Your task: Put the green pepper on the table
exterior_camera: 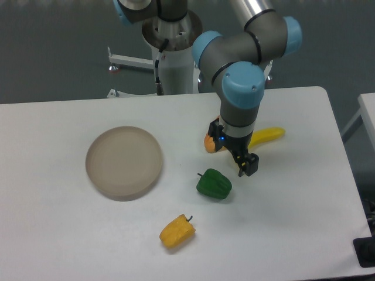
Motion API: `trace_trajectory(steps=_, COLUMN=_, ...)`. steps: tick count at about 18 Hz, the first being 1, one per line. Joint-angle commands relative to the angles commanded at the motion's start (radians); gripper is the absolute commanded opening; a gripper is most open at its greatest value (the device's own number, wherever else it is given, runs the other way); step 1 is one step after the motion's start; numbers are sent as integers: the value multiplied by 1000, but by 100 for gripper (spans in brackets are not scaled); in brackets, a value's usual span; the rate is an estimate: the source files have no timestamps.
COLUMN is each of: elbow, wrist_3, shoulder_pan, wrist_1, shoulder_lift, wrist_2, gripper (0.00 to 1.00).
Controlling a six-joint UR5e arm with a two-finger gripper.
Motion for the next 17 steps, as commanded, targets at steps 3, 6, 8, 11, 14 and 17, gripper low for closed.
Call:
trace_trajectory(steps=3, elbow=28, wrist_3=46, shoulder_pan=17, wrist_1=-45, shoulder_lift=0, wrist_2=2, gripper=100)
trace_trajectory(steps=6, elbow=25, wrist_3=46, shoulder_pan=17, wrist_1=-45, shoulder_lift=0, wrist_2=3, gripper=100)
trace_trajectory(steps=8, elbow=22, wrist_3=48, shoulder_pan=15, wrist_1=-43, shoulder_lift=-2, wrist_2=2, gripper=100)
trace_trajectory(steps=11, elbow=19, wrist_3=86, shoulder_pan=15, wrist_1=-43, shoulder_lift=-3, wrist_2=2, gripper=100)
trace_trajectory(steps=14, elbow=19, wrist_3=86, shoulder_pan=17, wrist_1=-43, shoulder_lift=-3, wrist_2=2, gripper=100)
trace_trajectory(steps=17, elbow=18, wrist_3=86, shoulder_pan=17, wrist_1=-42, shoulder_lift=-3, wrist_2=2, gripper=100)
